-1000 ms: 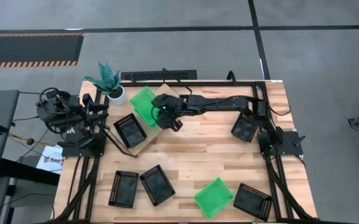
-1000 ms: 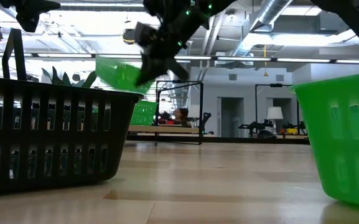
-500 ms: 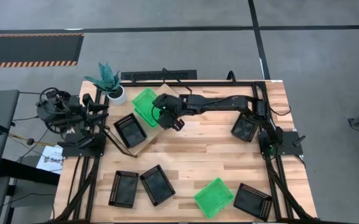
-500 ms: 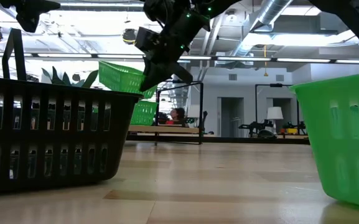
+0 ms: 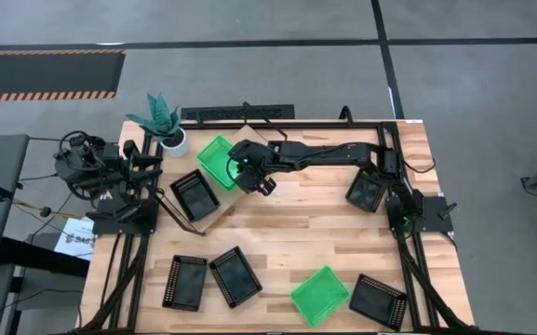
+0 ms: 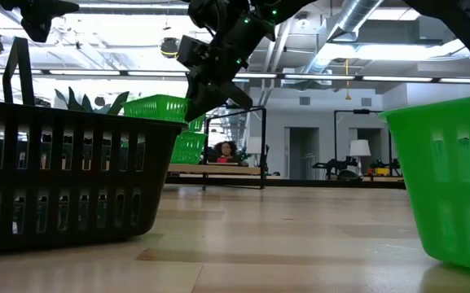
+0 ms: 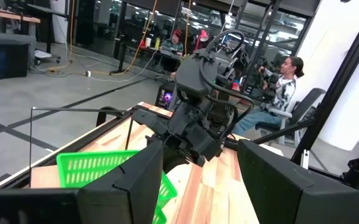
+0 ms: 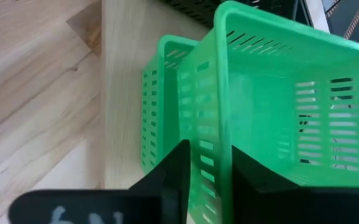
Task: Stack baskets on shelf by color
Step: Stack the green bin on the top of the green bin on the shelf, then stack the green bin on the top of the green bins on the shelf
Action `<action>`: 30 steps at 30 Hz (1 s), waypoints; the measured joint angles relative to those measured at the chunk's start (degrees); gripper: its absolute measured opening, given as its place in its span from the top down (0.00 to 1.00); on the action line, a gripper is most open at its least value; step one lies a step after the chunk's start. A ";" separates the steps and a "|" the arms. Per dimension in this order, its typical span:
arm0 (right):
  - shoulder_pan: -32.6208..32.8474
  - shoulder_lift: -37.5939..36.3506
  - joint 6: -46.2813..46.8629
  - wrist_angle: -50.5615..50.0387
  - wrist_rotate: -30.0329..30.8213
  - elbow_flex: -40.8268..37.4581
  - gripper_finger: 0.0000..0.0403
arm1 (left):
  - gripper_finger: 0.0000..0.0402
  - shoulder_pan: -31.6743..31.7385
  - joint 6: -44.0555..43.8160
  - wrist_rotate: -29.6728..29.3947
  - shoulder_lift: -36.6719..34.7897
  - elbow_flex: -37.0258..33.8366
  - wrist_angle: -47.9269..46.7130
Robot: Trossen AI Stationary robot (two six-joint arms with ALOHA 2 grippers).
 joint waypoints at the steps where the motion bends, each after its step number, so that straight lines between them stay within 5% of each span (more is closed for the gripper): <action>1: 0.00 0.00 0.00 0.02 0.00 0.00 0.76 | 0.51 0.01 0.00 0.00 0.00 0.00 0.00; 22: 0.04 0.00 0.14 0.15 0.32 0.00 0.51 | 0.51 0.01 0.00 0.02 0.00 0.00 0.00; 30: 3.45 -0.35 15.15 -6.90 11.01 5.27 0.47 | 0.51 0.01 0.00 0.11 0.00 0.00 0.00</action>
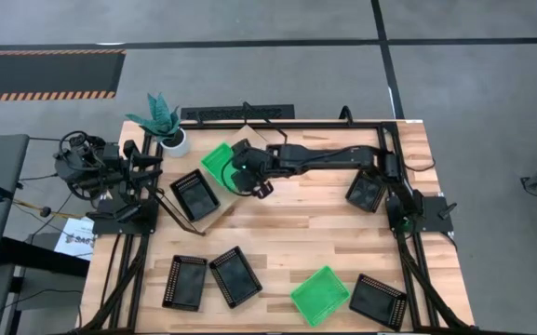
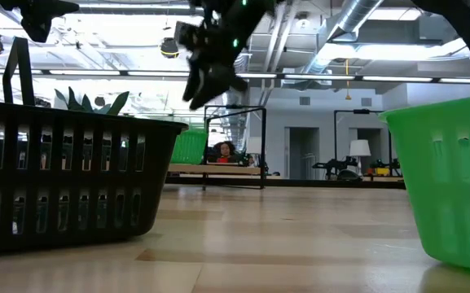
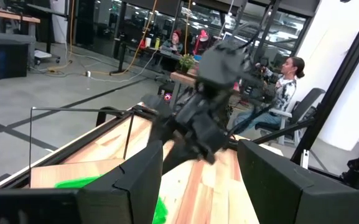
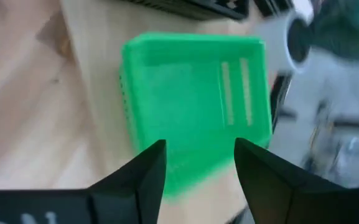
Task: Stack baskets on shelf by color
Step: Stack the green bin on the top of the green bins on the shelf
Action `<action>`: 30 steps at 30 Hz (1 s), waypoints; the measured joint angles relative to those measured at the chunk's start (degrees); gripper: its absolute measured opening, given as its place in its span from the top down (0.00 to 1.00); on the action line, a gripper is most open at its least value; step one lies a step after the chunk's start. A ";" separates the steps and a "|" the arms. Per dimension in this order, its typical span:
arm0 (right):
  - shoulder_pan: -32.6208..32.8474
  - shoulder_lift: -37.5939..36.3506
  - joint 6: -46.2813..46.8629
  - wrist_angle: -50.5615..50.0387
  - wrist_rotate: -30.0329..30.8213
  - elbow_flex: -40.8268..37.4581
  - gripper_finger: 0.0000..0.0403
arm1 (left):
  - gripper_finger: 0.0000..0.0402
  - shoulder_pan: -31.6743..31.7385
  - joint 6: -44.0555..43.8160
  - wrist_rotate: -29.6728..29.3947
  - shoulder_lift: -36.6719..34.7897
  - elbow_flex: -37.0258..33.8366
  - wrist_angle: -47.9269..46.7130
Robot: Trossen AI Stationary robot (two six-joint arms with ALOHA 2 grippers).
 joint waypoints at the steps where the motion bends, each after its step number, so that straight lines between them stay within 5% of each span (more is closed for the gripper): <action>1: 0.66 -0.03 4.06 -3.58 1.04 1.87 0.47 | 0.51 0.00 0.00 0.19 0.00 0.00 0.01; 5: 3.85 -0.28 26.00 -20.01 1.18 8.21 0.47 | 0.51 0.00 -0.02 0.52 0.00 0.00 0.00; 10: 9.57 -0.33 60.24 -39.77 -6.89 11.28 0.48 | 0.51 -0.01 0.00 0.54 0.00 0.00 -0.35; 13: 16.00 -0.28 72.82 -49.12 -9.03 10.88 0.48 | 0.51 -0.02 0.00 0.54 0.00 0.00 -0.39; 21: 34.71 -0.28 95.29 -48.18 -8.23 5.35 0.48 | 0.51 -0.01 -2.11 0.73 0.00 0.00 -2.28; 26: 40.46 0.10 117.52 -49.44 -8.13 3.83 0.48 | 0.51 -0.01 -2.57 2.03 0.00 0.00 -2.51; 30: 43.73 0.02 122.43 -46.08 -7.58 3.69 0.48 | 0.51 0.00 -2.60 2.00 0.00 0.00 -2.47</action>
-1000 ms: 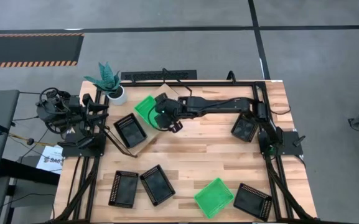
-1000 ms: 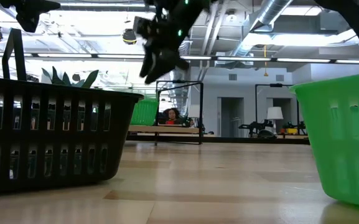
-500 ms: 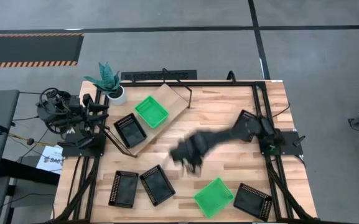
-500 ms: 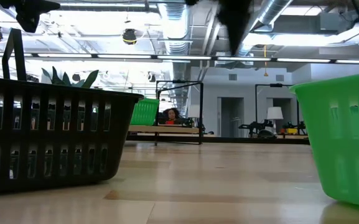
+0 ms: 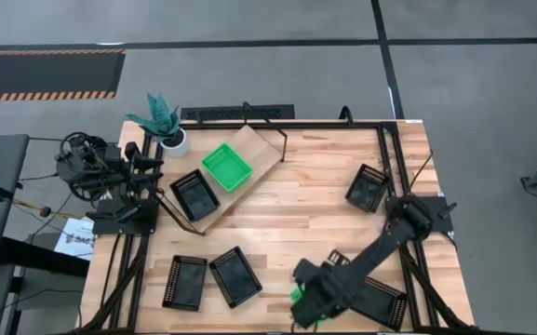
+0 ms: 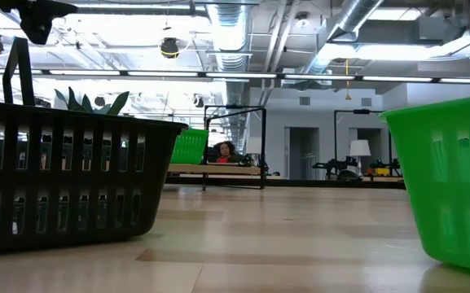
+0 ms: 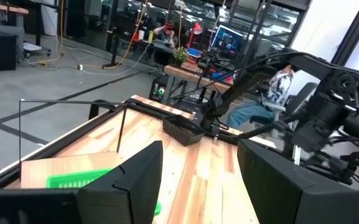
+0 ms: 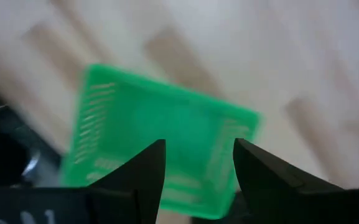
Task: Stack baskets on shelf by color
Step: Stack the green bin on the top of the green bins on the shelf
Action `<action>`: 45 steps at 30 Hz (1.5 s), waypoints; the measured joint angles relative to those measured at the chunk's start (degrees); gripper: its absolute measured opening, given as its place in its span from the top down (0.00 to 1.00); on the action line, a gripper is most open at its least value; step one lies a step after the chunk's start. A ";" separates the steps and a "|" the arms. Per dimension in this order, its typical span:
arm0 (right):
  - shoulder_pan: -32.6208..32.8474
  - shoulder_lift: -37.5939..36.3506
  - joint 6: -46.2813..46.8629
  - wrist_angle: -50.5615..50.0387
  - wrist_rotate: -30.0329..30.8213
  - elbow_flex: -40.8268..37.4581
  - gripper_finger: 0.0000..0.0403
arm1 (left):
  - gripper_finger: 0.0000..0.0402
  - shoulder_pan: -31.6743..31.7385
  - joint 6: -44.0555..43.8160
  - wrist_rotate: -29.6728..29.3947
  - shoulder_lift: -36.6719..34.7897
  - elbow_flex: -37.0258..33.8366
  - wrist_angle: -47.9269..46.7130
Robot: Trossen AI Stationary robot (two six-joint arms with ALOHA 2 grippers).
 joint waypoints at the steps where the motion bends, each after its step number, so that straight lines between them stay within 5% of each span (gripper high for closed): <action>1: 0.55 0.00 0.02 2.37 0.00 0.00 0.48 | 0.51 -0.02 0.00 -0.01 0.00 0.00 0.00; 9: 0.27 1.03 9.51 15.73 -0.02 0.04 0.48 | 0.51 -0.01 -1.59 0.02 0.00 0.00 -0.03; 19: 2.16 5.27 17.50 18.93 -1.32 -0.02 0.48 | 0.51 0.00 -2.38 3.06 0.00 0.00 -0.47; 31: 2.25 10.49 13.58 20.39 -6.00 0.04 0.50 | 0.51 0.00 -2.78 3.18 0.00 0.00 -1.24; 34: 2.03 10.30 11.02 16.99 -5.82 -0.04 0.58 | 0.51 0.00 -2.78 3.20 0.00 0.00 -1.24; 40: 1.02 10.29 1.96 14.62 -5.48 0.01 0.93 | 0.51 -0.01 -2.78 3.12 0.00 0.00 -1.24; 45: -1.42 9.90 -9.39 13.90 -3.47 0.04 0.95 | 0.51 0.00 -2.82 2.98 0.00 0.00 -1.24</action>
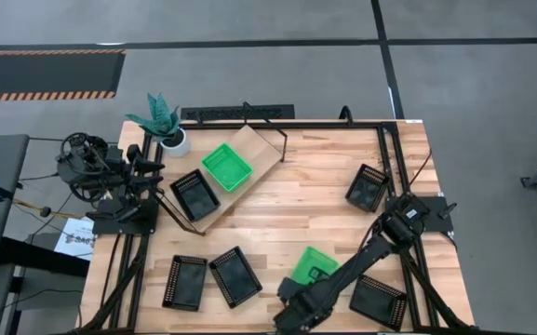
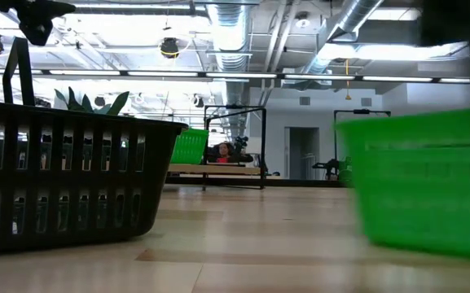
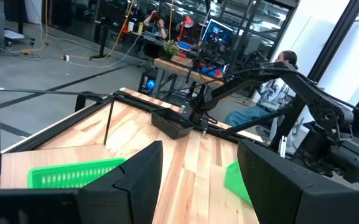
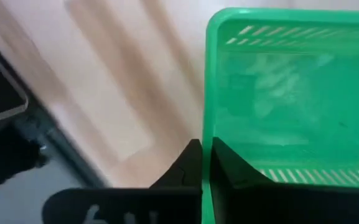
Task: Stack baskets on shelf by color
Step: Stack the green bin on the top of the green bins on the shelf
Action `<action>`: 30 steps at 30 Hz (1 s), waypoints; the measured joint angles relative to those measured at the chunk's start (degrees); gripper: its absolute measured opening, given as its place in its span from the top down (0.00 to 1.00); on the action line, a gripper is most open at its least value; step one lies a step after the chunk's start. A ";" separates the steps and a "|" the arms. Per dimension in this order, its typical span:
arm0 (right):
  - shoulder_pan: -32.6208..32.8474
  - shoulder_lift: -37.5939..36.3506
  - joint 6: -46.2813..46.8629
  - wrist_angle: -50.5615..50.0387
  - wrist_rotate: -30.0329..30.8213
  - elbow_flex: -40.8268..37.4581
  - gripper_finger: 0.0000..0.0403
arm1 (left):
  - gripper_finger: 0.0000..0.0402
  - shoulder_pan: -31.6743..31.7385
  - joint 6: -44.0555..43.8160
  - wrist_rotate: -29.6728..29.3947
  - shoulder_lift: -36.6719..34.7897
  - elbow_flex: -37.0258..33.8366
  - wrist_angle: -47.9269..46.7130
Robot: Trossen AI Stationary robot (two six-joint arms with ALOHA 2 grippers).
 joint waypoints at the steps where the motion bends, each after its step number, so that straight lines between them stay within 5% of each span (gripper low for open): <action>1: -0.73 -0.22 -2.43 -0.37 0.53 0.00 0.96 | 0.51 0.00 -0.08 0.00 0.00 0.00 0.00; 8: -6.80 -4.70 -22.45 -6.29 8.94 0.00 0.97 | 0.51 0.00 -1.15 -0.04 0.00 0.00 0.06; 17: -20.22 -11.22 -63.33 -4.10 22.40 0.04 0.99 | 0.51 0.00 -1.27 -0.09 0.00 0.00 0.07; 30: -38.00 -11.89 -102.77 17.64 24.44 0.04 0.99 | 0.51 -0.02 -1.26 -0.11 0.00 0.00 0.07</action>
